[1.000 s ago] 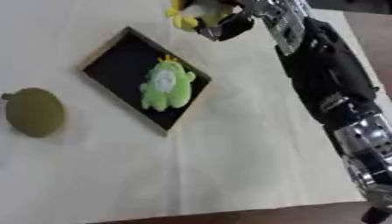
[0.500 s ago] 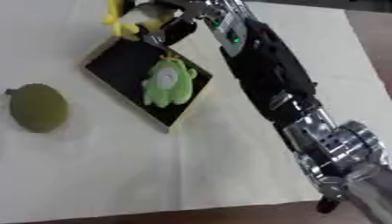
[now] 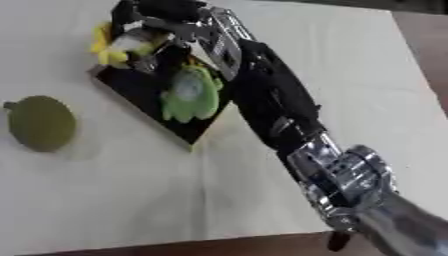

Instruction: Pick up objects on the table and place them in the box.

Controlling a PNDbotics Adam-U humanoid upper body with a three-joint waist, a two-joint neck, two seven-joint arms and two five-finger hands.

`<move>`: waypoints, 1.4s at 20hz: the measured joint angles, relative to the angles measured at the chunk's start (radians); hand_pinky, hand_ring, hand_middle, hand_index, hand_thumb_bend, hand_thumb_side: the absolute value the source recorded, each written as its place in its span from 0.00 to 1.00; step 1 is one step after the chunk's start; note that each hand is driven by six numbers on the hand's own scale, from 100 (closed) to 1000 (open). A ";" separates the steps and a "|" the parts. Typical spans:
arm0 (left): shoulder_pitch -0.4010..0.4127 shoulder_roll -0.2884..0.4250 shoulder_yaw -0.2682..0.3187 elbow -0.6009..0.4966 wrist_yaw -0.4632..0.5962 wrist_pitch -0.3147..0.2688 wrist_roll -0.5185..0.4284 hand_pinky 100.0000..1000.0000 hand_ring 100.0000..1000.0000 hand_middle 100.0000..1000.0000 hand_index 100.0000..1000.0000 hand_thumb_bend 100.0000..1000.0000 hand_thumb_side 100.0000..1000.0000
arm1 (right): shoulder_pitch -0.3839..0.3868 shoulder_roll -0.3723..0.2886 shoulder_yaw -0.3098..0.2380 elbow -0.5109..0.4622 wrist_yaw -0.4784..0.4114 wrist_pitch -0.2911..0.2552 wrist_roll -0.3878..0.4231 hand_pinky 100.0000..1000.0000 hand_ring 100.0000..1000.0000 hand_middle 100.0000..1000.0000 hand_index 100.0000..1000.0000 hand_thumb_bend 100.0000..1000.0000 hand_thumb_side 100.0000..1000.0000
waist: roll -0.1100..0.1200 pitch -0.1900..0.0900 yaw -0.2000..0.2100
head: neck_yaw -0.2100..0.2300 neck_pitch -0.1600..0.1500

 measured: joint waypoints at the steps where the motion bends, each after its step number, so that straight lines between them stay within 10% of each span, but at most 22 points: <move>1: 0.000 0.000 -0.001 0.000 0.001 0.000 -0.002 0.69 0.77 0.71 0.78 0.00 0.61 | 0.001 0.005 0.000 0.005 0.015 -0.001 -0.004 0.84 0.77 0.51 0.62 0.00 0.13 | 0.000 0.002 0.000 | 0.000 0.000; 7: 0.000 0.000 -0.003 0.000 0.001 0.006 -0.008 0.70 0.77 0.71 0.78 0.00 0.61 | 0.011 0.013 -0.006 0.018 0.100 0.010 -0.020 0.95 1.00 0.82 0.92 0.00 0.13 | -0.003 0.002 -0.001 | 0.002 0.000; 17: 0.006 -0.008 -0.003 0.000 0.001 0.013 -0.015 0.69 0.77 0.71 0.78 0.00 0.61 | 0.011 -0.004 -0.025 -0.108 0.137 0.040 -0.026 0.95 1.00 0.84 0.93 0.00 0.00 | 0.001 0.002 -0.012 | 0.011 0.000; 26: 0.022 0.023 0.000 0.000 -0.010 0.012 0.011 0.70 0.78 0.72 0.79 0.00 0.60 | 0.055 -0.198 -0.035 -0.344 -0.320 0.144 0.021 0.92 1.00 0.76 0.86 0.00 0.00 | 0.007 -0.020 -0.052 | 0.066 0.011; 28: 0.022 0.040 0.001 0.000 -0.022 0.018 0.021 0.70 0.79 0.73 0.79 0.00 0.59 | 0.091 -0.270 -0.030 -0.410 -0.465 0.174 0.033 0.93 1.00 0.74 0.83 0.00 0.13 | 0.008 -0.022 -0.063 | 0.081 0.011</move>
